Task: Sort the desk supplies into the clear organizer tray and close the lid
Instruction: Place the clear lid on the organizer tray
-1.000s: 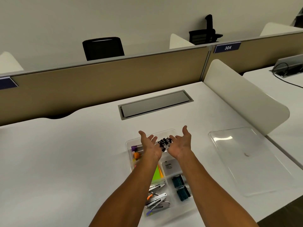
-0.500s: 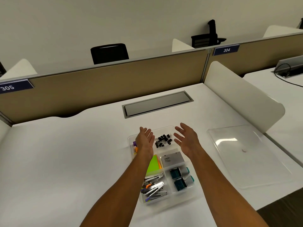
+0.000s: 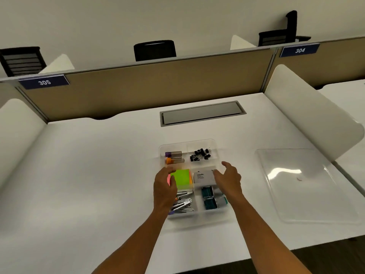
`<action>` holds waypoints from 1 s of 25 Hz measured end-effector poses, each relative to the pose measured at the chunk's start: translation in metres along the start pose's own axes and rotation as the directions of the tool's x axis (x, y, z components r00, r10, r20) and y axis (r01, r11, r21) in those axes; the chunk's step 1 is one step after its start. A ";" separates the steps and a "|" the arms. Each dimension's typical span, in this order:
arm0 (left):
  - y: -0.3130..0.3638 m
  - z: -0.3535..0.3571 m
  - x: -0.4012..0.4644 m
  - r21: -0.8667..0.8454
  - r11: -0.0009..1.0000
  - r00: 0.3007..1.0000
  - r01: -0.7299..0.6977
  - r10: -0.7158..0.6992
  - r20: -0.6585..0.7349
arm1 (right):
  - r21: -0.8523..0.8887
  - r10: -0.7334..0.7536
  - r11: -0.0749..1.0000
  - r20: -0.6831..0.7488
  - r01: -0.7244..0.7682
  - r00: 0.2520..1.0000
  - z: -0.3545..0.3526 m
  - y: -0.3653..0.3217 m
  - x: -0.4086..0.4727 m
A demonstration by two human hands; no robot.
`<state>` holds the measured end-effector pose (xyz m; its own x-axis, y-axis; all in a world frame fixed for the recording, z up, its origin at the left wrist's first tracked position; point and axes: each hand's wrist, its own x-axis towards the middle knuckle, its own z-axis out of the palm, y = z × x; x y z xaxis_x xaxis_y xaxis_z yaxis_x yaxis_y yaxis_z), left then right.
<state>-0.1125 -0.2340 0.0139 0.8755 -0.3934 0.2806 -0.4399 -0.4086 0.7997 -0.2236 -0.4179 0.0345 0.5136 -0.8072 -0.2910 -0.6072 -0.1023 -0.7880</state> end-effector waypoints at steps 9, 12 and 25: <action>-0.001 0.002 -0.034 0.108 0.994 0.987 -0.003 -0.014 0.159 | 0.182 -0.017 0.983 0.064 0.005 0.998 0.000 0.020 -0.011; 0.000 -0.001 -0.042 0.126 0.992 0.981 0.003 -0.027 0.192 | 0.167 -0.002 0.986 0.087 -0.013 0.996 0.004 0.021 -0.013; 0.047 0.007 -0.049 -0.183 0.983 0.959 0.031 0.023 0.283 | 0.076 -0.038 0.996 -0.068 0.043 0.997 -0.004 0.020 -0.034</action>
<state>-0.1774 -0.2398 0.0335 0.7728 -0.6197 0.1367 -0.3684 -0.2626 0.8918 -0.2560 -0.3947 0.0305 0.4938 -0.8404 -0.2235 -0.5365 -0.0921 -0.8389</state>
